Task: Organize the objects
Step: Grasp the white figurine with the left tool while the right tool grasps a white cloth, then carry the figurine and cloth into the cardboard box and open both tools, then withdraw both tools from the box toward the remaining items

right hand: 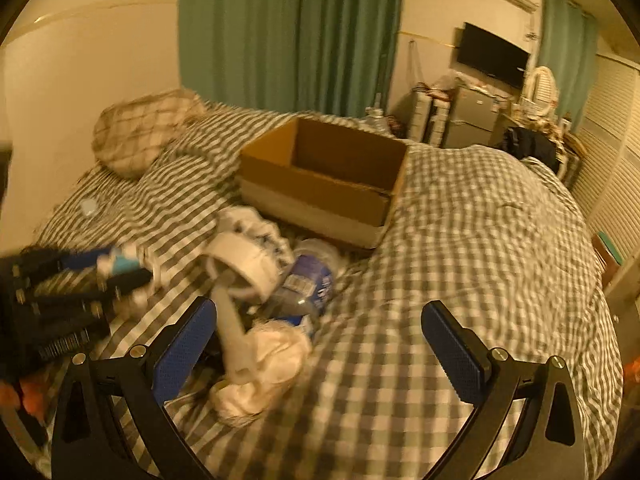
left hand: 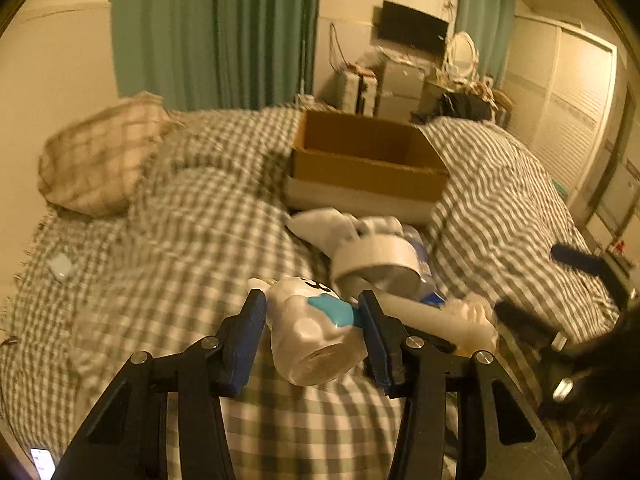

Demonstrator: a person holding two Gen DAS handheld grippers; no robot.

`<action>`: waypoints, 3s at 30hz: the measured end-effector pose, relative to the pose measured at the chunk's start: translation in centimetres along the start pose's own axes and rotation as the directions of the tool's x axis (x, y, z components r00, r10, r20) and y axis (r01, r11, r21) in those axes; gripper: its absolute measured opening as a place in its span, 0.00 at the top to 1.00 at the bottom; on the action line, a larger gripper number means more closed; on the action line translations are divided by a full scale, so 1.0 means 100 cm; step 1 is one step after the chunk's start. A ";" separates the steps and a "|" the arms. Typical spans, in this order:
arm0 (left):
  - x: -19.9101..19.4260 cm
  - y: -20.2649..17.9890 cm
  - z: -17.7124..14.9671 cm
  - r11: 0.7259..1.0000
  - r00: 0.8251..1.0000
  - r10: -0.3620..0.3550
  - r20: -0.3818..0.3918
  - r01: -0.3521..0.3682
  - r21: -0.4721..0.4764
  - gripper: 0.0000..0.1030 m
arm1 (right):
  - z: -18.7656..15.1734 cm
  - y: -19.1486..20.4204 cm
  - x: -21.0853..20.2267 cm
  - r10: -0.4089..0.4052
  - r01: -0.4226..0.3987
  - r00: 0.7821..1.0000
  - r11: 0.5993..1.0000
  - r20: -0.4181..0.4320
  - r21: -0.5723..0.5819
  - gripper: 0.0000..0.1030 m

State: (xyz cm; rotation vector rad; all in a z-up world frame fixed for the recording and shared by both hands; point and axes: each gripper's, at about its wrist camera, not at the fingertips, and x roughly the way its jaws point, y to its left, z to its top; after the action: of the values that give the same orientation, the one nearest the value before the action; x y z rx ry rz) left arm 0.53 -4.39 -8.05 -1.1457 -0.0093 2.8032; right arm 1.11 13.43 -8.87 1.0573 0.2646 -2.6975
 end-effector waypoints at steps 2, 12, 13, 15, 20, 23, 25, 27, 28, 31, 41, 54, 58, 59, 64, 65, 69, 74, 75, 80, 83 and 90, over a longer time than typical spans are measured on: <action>-0.004 0.005 0.001 1.000 1.000 0.009 0.011 -0.009 -0.010 0.53 | -0.003 0.011 0.007 0.020 -0.021 0.999 0.999 -0.030 -0.027 0.04; 0.000 0.015 -0.005 0.999 1.000 -0.019 0.000 0.019 -0.034 0.53 | -0.019 0.034 0.031 0.079 -0.090 0.985 0.993 -0.151 -0.071 0.48; 0.000 0.015 -0.005 0.999 1.000 -0.022 0.000 0.022 -0.035 0.53 | -0.020 0.036 0.032 0.084 -0.098 0.983 0.992 -0.164 -0.076 0.53; -0.001 0.016 -0.006 0.999 1.000 -0.024 0.002 0.024 -0.036 0.53 | -0.024 0.042 0.036 0.090 -0.108 0.978 0.990 -0.187 -0.092 0.70; -0.004 0.019 -0.006 0.999 1.000 -0.030 0.009 0.030 -0.043 0.53 | -0.023 0.044 0.024 0.098 -0.113 0.982 0.989 -0.162 -0.092 0.83; -0.006 0.019 -0.003 0.998 0.999 -0.033 0.013 0.034 -0.045 0.53 | -0.017 0.042 0.014 0.101 -0.115 0.985 0.989 -0.139 -0.096 0.84; -0.007 0.019 -0.001 0.998 0.999 -0.035 0.015 0.036 -0.044 0.53 | -0.011 0.042 0.008 0.098 -0.111 0.987 0.988 -0.125 -0.105 0.84; -0.008 0.017 0.004 0.999 0.999 -0.036 0.022 0.037 -0.038 0.53 | -0.002 0.042 0.001 0.101 -0.113 0.989 0.987 -0.105 -0.115 0.85; -0.009 0.016 0.008 0.998 0.999 -0.040 0.027 0.041 -0.039 0.53 | 0.003 0.041 -0.002 0.100 -0.111 0.991 0.986 -0.093 -0.122 0.85; -0.008 0.016 0.019 0.996 0.997 -0.070 0.038 0.071 -0.047 0.53 | 0.020 0.038 -0.014 0.087 -0.093 0.995 0.985 -0.047 -0.143 0.85; 0.011 0.001 0.094 0.994 0.987 -0.111 0.115 0.112 -0.006 0.53 | 0.099 0.005 -0.038 0.027 -0.008 0.993 0.987 0.118 -0.161 0.85; 0.088 -0.019 0.188 0.990 0.978 -0.142 0.151 0.142 0.009 0.53 | 0.207 -0.052 0.023 -0.060 0.080 0.983 0.991 0.172 -0.111 0.85; 0.125 -0.026 0.193 0.992 0.985 -0.130 0.110 0.129 0.012 0.53 | 0.210 -0.069 0.062 -0.052 0.064 0.991 0.994 0.126 -0.093 0.85; 0.134 -0.027 0.192 0.992 0.987 -0.129 0.098 0.128 0.011 0.53 | 0.209 -0.071 0.072 -0.048 0.058 0.992 0.994 0.114 -0.090 0.85; 0.168 -0.036 0.188 0.993 0.992 -0.118 0.050 0.116 0.033 0.53 | 0.191 -0.087 0.114 -0.029 0.032 0.998 0.998 0.055 -0.063 0.85; 0.173 -0.037 0.187 0.993 0.992 -0.118 0.043 0.116 0.036 0.53 | 0.188 -0.089 0.119 -0.024 0.027 0.999 0.998 0.045 -0.055 0.85; 0.181 -0.041 0.184 0.992 0.992 -0.120 0.028 0.118 0.046 0.50 | 0.181 -0.096 0.139 0.013 -0.012 1.000 1.000 0.017 -0.029 0.85; 0.173 -0.036 0.183 0.996 0.996 -0.085 0.040 0.084 0.030 0.07 | 0.181 -0.103 0.128 -0.011 0.011 0.998 1.000 0.058 0.005 0.36; 0.168 -0.034 0.183 0.996 0.995 -0.086 0.047 0.085 0.022 0.06 | 0.181 -0.104 0.122 -0.025 0.024 0.997 1.000 0.074 0.013 0.31; 0.135 -0.023 0.180 0.999 0.997 -0.052 0.049 0.051 0.014 0.06 | 0.180 -0.109 0.080 -0.077 0.074 0.992 0.997 0.101 0.035 0.22; 0.107 -0.014 0.172 1.000 0.998 -0.024 0.065 0.023 0.015 0.03 | 0.173 -0.108 0.046 -0.079 0.075 0.989 0.996 0.126 0.037 0.12; 0.040 0.005 0.143 0.999 0.996 0.031 0.086 -0.032 0.009 0.01 | 0.153 -0.089 -0.026 -0.065 0.063 0.985 0.998 0.159 0.015 0.02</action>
State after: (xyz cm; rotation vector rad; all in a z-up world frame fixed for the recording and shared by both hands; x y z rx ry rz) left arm -12.32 -3.91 -0.65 -1.0311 0.0161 2.8744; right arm -9.38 18.46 4.66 0.8423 0.2609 -2.8241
